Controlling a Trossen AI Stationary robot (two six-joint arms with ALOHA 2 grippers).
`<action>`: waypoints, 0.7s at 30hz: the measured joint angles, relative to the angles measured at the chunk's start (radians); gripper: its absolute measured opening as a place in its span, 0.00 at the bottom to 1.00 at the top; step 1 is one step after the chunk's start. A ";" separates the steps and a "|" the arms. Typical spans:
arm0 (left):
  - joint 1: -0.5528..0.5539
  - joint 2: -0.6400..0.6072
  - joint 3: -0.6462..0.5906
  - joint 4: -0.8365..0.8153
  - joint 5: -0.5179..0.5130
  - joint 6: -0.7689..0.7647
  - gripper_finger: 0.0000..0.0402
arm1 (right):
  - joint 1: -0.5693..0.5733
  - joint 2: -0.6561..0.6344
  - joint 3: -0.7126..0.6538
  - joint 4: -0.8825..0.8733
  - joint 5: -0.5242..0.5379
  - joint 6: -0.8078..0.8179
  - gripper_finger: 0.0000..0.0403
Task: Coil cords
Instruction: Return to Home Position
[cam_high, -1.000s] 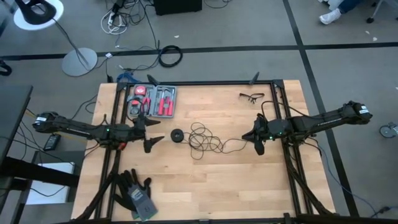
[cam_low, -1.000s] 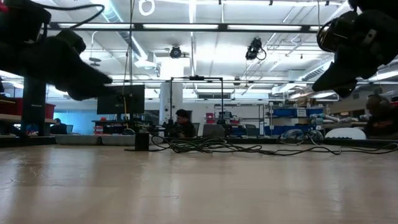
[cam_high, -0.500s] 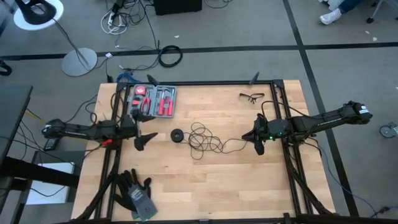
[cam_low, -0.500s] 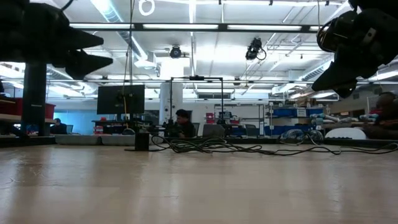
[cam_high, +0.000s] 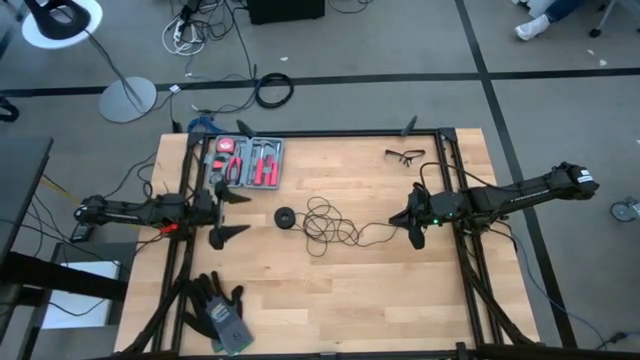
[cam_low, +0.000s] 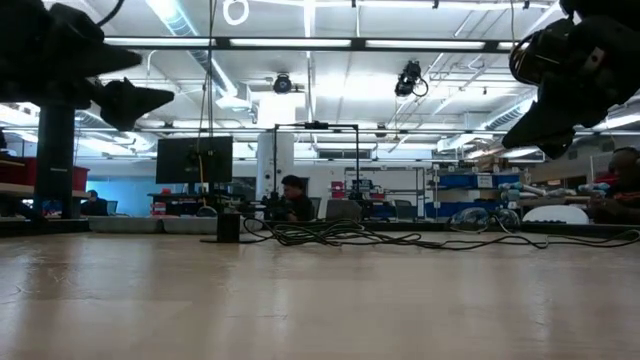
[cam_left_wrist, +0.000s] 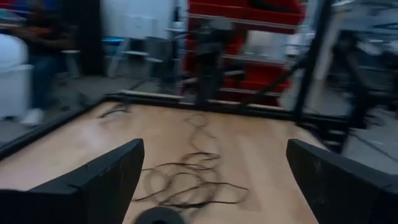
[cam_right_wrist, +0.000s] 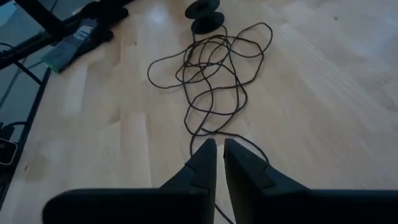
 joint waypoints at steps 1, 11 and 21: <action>0.000 0.000 0.000 0.000 0.028 0.000 1.00 | 0.000 0.002 0.000 0.002 0.000 0.000 0.08; 0.000 0.002 -0.001 -0.015 0.044 0.000 1.00 | 0.000 0.010 0.001 0.005 0.000 -0.006 0.08; 0.000 0.002 -0.001 0.034 0.043 0.001 1.00 | 0.000 0.010 0.001 0.005 0.000 -0.005 0.08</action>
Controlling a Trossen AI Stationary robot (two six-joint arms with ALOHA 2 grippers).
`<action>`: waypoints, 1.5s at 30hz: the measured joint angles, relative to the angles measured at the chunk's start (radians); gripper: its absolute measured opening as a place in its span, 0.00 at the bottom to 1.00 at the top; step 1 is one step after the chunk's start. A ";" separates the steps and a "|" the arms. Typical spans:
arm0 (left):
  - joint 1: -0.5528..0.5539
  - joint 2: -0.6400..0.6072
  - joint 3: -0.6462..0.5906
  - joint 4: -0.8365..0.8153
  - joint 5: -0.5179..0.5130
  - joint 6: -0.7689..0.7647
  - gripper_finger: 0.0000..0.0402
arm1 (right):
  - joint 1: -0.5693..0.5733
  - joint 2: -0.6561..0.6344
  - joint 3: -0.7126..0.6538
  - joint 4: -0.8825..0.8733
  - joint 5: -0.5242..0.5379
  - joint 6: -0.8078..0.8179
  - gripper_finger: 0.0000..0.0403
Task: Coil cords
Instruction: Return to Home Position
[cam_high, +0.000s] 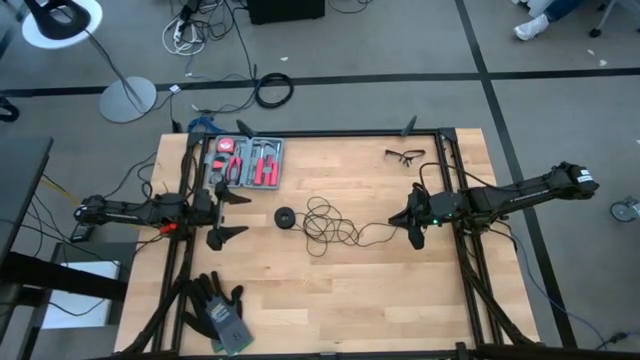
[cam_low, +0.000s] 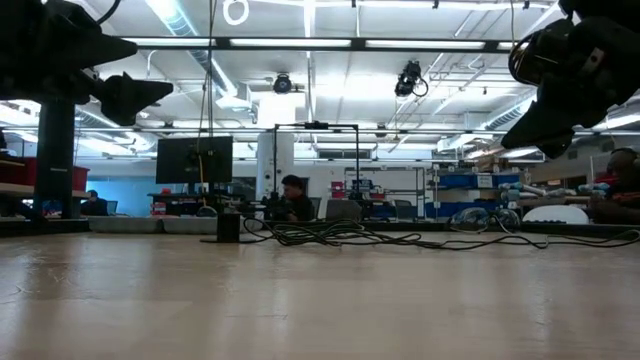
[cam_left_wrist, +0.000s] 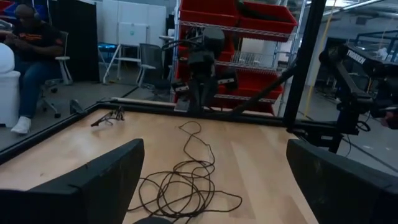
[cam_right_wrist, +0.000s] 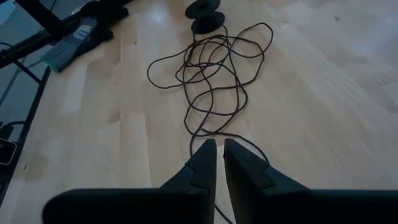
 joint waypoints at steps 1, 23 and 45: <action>0.000 0.000 0.000 0.002 0.000 0.000 1.00 | 0.000 0.000 0.000 0.000 0.000 0.003 0.08; -0.001 0.000 0.000 0.041 0.016 -0.007 1.00 | 0.000 0.000 0.000 0.000 0.000 -0.001 0.08; -0.001 0.000 -0.001 0.046 -0.041 -0.035 0.97 | 0.000 0.000 0.000 0.000 0.000 -0.001 0.08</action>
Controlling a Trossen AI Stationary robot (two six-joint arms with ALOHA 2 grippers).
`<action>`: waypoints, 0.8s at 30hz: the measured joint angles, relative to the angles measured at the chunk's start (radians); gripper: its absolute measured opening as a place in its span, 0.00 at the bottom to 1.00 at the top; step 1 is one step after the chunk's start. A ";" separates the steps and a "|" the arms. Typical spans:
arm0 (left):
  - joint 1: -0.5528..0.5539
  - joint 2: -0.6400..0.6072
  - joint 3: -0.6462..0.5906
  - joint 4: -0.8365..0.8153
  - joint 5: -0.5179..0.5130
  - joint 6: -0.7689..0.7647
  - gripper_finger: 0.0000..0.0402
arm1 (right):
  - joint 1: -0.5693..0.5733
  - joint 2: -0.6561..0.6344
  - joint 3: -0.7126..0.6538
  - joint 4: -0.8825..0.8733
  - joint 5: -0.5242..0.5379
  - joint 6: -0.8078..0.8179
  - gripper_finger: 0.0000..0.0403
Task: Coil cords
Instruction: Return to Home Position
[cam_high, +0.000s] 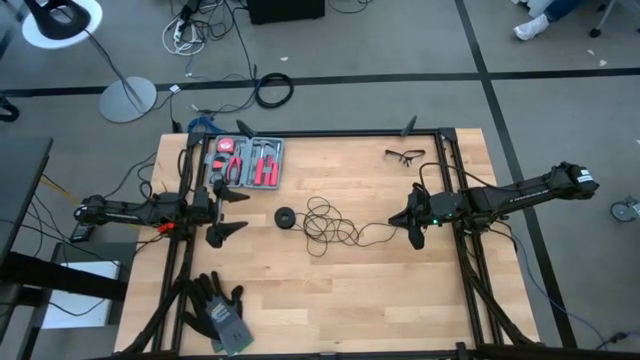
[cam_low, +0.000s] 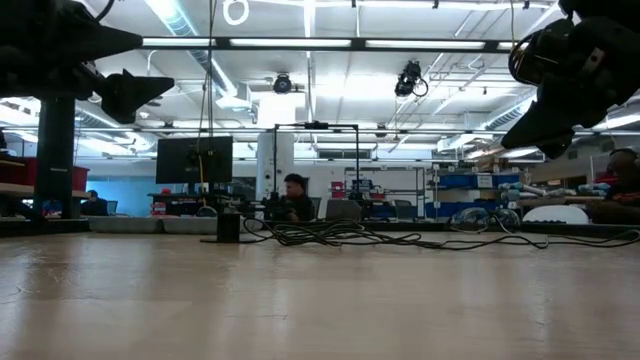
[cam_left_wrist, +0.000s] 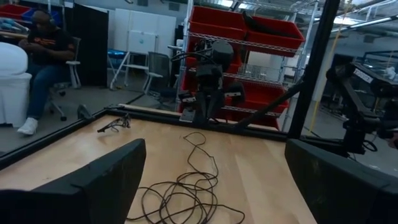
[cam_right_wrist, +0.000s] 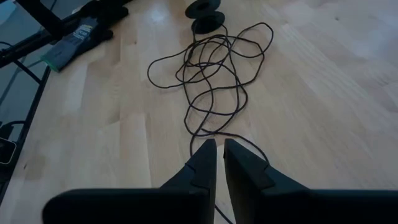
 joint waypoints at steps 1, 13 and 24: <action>0.000 0.000 0.000 0.000 -0.007 0.001 0.97 | 0.000 0.000 0.000 0.000 0.000 0.000 0.08; 0.000 0.000 0.000 -0.001 0.006 0.005 0.54 | 0.000 0.000 0.000 0.000 0.000 0.000 0.08; 0.000 0.000 0.000 -0.016 0.095 0.023 0.02 | 0.000 0.000 0.000 0.000 0.000 -0.002 0.08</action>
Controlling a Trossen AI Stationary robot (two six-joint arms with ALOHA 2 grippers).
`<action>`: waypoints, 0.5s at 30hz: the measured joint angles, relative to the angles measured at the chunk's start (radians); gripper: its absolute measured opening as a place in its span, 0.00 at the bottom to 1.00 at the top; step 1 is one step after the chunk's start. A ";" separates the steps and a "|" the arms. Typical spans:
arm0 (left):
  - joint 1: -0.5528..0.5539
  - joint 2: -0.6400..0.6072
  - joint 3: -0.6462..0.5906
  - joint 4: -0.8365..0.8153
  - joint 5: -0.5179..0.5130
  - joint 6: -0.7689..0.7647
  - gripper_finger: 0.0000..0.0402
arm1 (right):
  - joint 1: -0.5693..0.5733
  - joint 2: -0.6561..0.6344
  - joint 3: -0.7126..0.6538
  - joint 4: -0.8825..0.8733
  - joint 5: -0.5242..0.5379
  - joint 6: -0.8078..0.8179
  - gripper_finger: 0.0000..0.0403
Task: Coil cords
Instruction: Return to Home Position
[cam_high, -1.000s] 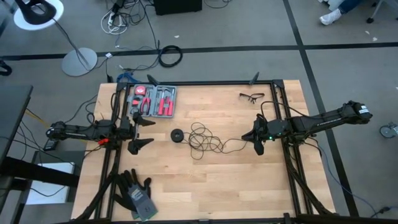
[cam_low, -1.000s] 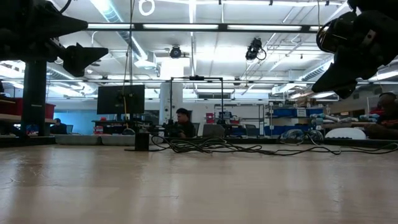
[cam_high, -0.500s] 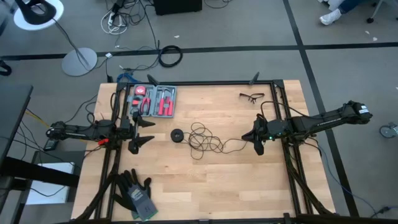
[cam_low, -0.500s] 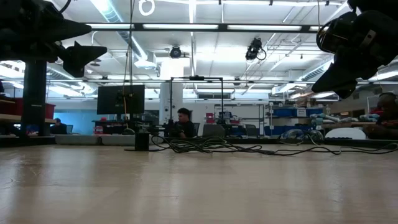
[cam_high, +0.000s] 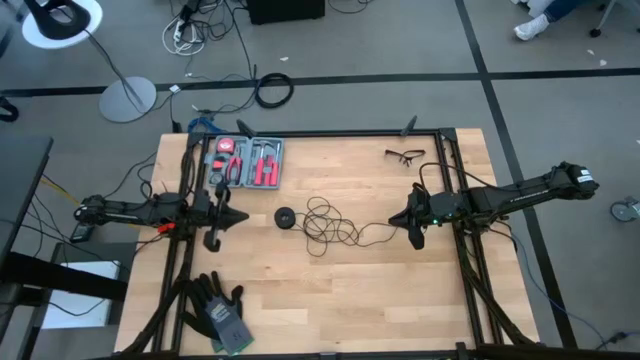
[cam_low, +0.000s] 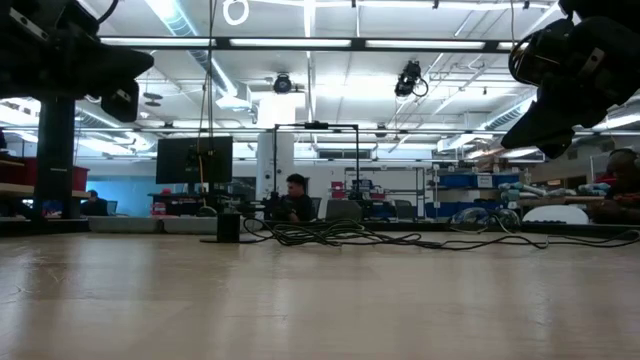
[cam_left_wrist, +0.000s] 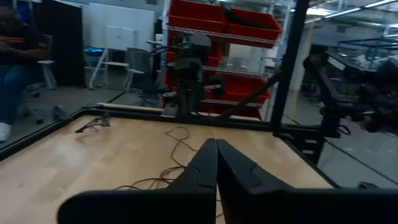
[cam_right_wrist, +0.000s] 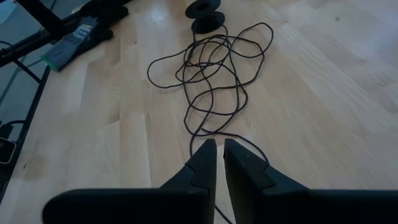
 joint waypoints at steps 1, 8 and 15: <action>0.000 0.000 0.000 0.000 -0.010 0.005 0.01 | 0.000 0.000 0.000 0.000 0.000 0.000 0.08; 0.000 0.000 0.000 0.000 -0.050 0.011 0.02 | 0.000 0.000 0.000 0.000 0.000 -0.010 0.08; 0.000 0.000 0.000 0.000 -0.051 0.011 0.02 | 0.000 0.000 0.000 0.000 0.000 -0.010 0.08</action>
